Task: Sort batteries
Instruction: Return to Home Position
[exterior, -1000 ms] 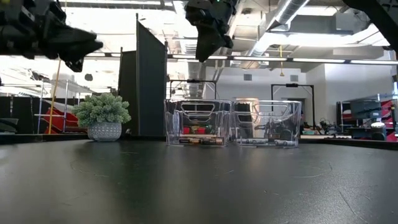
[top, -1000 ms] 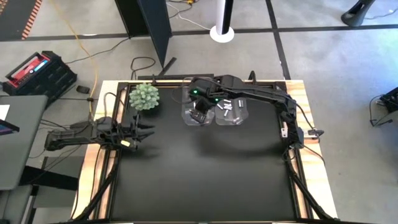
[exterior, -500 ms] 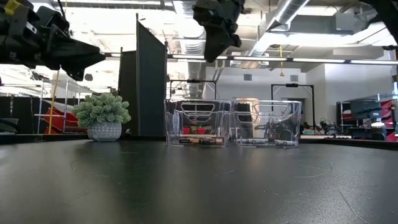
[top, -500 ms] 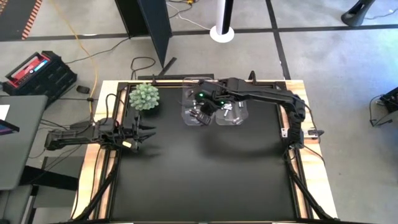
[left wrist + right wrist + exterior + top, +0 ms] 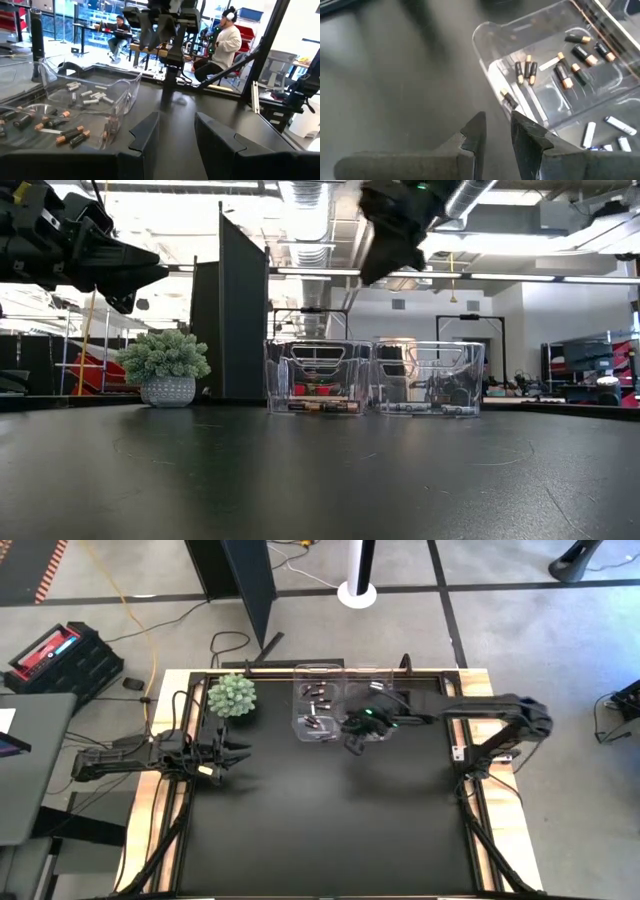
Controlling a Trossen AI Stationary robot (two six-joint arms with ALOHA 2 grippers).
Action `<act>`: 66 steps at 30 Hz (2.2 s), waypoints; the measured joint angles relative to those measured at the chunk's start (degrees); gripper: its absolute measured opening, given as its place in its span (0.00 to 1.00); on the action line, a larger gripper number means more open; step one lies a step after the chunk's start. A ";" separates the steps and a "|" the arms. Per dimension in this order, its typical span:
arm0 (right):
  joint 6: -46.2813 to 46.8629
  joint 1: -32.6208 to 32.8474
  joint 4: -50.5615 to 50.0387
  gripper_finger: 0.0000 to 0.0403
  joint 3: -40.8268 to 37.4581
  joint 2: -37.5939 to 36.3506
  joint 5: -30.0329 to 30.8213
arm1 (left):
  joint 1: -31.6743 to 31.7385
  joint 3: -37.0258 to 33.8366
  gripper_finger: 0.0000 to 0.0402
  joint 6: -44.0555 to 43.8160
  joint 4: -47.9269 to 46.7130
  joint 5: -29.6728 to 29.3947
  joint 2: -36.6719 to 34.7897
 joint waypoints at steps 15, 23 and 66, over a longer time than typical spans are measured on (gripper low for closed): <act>0.19 5.09 17.46 0.27 -37.43 -29.55 -0.07 | 0.00 -0.02 0.30 -0.47 -0.02 0.02 0.02; 0.19 8.82 22.62 0.27 -52.17 -48.69 -0.13 | 0.00 -0.04 0.30 -0.47 -0.02 0.03 0.02; -4.32 13.87 38.51 0.27 -76.11 -84.79 -0.48 | 0.01 0.94 0.30 -0.47 -0.68 -0.04 0.09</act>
